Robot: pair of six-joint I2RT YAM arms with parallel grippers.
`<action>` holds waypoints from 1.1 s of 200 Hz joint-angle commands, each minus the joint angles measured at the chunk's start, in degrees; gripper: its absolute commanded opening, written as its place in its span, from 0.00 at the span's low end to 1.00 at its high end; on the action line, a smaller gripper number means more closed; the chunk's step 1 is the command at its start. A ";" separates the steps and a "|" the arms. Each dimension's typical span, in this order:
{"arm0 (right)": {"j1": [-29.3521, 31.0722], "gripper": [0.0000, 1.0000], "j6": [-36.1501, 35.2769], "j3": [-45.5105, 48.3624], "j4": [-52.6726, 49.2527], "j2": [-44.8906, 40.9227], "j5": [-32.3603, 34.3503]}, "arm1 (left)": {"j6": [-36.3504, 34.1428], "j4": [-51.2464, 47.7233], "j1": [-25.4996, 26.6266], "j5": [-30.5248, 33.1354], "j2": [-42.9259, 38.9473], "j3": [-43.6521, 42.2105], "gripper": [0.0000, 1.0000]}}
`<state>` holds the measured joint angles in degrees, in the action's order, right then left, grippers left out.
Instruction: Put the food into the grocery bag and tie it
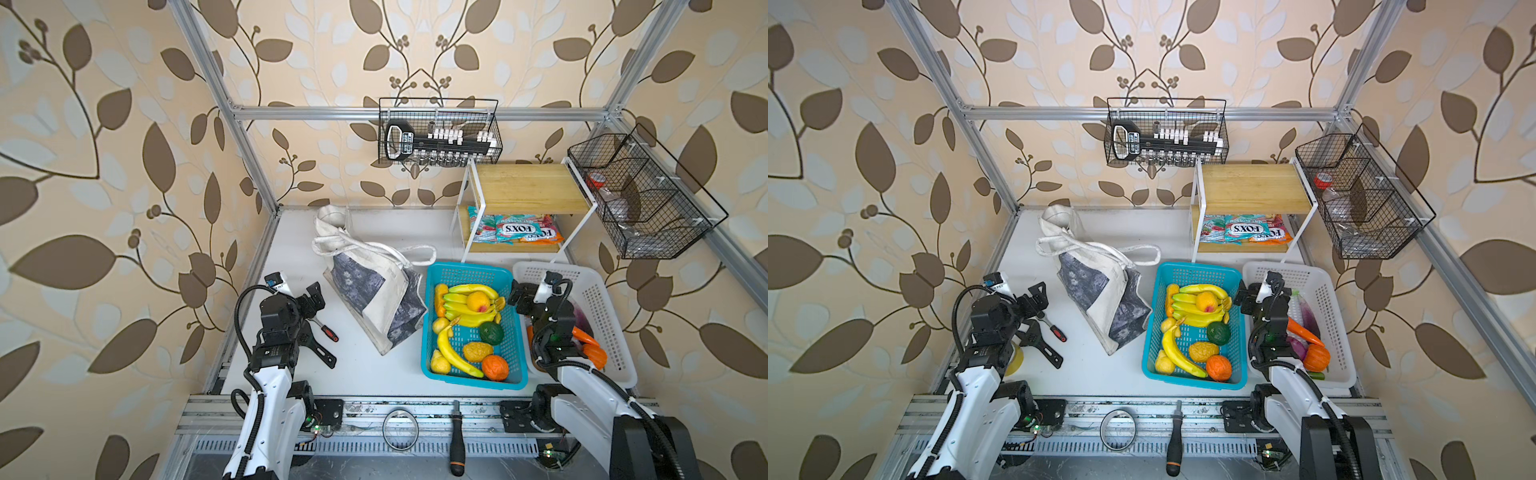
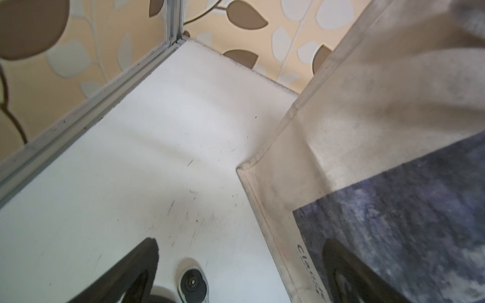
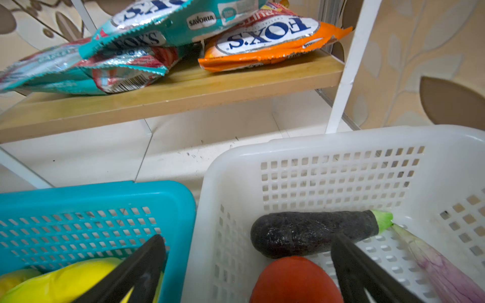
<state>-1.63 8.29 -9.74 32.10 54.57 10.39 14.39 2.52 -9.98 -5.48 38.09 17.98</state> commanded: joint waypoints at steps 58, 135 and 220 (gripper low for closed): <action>-0.22 1.00 -1.44 -1.45 14.19 11.42 0.88 | -6.90 27.87 4.68 4.84 21.66 -2.21 0.99; 0.85 1.00 -3.83 -4.72 15.85 18.66 0.49 | -9.54 42.92 3.70 -0.62 40.26 -0.59 0.99; 2.07 1.00 -5.64 -4.59 17.56 20.32 -1.08 | -11.67 43.13 4.58 -2.67 47.33 2.22 0.99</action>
<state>0.12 4.64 -14.04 49.17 74.28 9.85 4.54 42.24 -5.65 -6.70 85.14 18.57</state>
